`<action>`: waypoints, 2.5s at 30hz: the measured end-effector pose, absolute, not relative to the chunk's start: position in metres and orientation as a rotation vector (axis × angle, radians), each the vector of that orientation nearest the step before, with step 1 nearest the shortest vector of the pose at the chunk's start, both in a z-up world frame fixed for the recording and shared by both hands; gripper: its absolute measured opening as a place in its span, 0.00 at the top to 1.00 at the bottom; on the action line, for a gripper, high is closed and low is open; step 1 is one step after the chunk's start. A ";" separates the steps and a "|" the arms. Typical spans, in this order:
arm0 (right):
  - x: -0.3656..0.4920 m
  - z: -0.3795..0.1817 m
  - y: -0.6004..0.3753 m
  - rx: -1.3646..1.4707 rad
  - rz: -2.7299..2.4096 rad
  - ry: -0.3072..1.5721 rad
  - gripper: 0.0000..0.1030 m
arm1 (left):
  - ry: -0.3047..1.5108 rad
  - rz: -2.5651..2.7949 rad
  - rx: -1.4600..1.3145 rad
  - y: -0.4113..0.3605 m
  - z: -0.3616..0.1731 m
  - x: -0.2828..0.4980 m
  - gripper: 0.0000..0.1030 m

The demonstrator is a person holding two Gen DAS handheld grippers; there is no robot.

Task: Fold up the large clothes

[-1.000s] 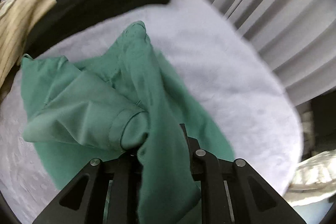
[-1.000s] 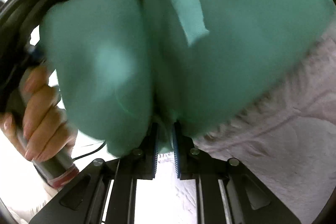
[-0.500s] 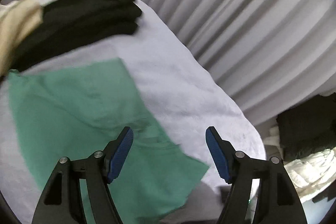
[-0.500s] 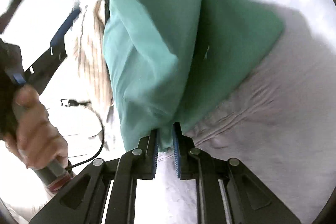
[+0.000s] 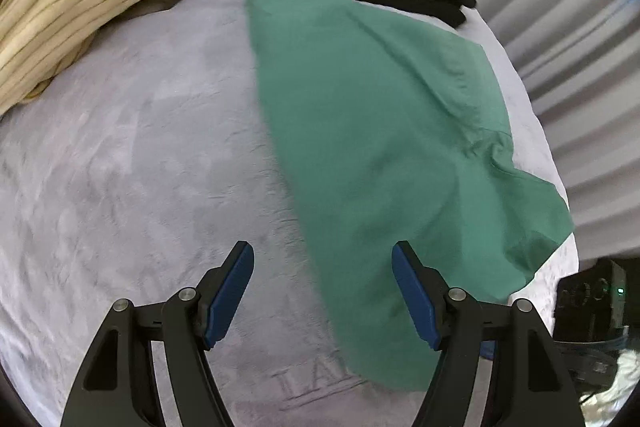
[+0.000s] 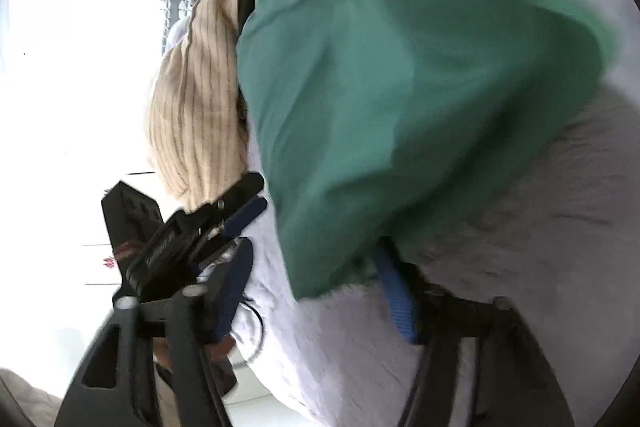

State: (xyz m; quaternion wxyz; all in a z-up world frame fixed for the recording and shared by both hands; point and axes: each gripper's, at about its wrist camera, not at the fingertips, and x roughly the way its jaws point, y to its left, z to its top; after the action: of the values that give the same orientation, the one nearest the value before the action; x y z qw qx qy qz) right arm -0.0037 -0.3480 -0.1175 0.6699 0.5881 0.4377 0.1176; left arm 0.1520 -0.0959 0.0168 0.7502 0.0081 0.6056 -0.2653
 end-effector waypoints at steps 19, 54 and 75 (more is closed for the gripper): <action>0.012 -0.089 -0.323 1.099 0.287 1.118 0.79 | 1.324 -0.548 0.058 -0.098 -0.003 0.138 0.30; 0.137 -0.083 -0.449 0.692 -0.010 1.117 0.56 | 1.317 -0.626 0.067 -0.115 -0.034 0.091 0.14; 0.138 -0.099 -0.476 0.873 -0.068 1.139 0.82 | 1.346 -0.597 0.096 -0.122 -0.024 0.087 0.14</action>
State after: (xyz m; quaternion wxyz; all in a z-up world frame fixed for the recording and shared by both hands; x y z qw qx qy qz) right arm 0.1385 -0.4759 -0.0987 0.7529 0.4001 0.5216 -0.0313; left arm 0.0866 -0.1222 -0.0245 0.7399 0.0438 0.6136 -0.2721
